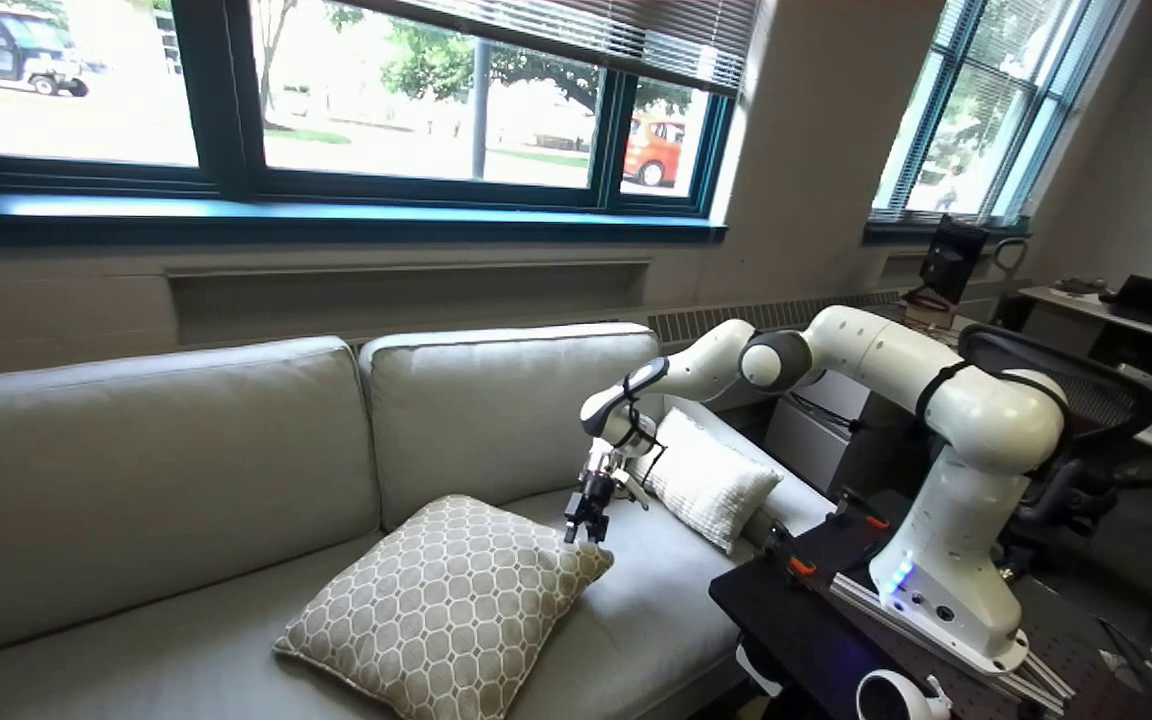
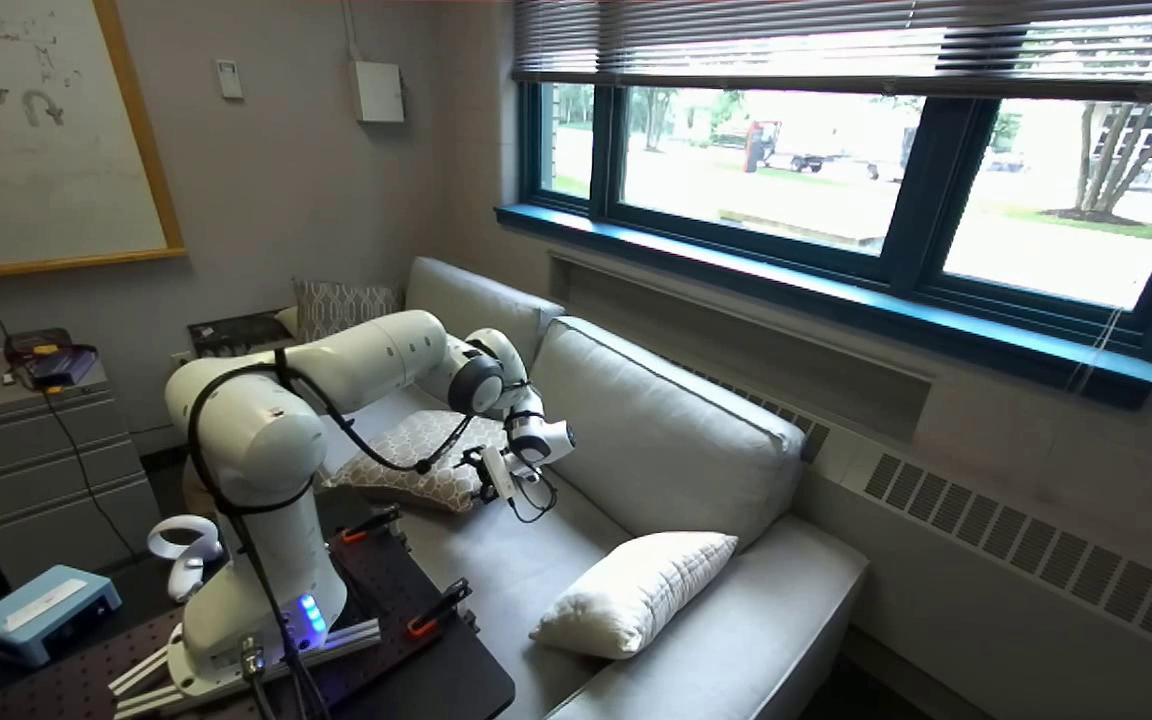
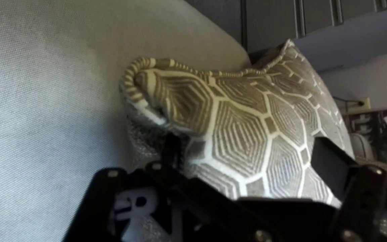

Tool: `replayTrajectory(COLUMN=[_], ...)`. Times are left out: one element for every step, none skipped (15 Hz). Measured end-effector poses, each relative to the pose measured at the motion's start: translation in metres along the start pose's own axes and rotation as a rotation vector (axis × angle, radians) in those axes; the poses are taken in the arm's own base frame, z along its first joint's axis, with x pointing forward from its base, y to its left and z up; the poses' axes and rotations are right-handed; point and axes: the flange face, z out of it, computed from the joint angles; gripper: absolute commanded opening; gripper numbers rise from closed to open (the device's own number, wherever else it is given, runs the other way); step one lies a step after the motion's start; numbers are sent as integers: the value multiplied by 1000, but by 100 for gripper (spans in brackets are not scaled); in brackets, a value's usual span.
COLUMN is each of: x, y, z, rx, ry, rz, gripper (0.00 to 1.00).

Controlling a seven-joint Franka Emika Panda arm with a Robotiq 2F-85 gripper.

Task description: Stack the two pillows against each other.

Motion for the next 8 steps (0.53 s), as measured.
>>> replayTrajectory(x=[-2, -4, -5, -6, -7, -7, -8, -8], y=[-3, -5, -7, -8, -8, -9, -9, -8], z=[2, 4, 6, 7, 8, 8, 8, 8], rx=[13, 21, 16, 17, 16, 9, 11, 11], ry=[-29, -52, -70, -81, -92, -103, -107, -110], rz=[-22, -39, -51, -54, -53, -60, -61, -57], gripper=[75, 69, 60, 53, 46, 38, 31, 22])
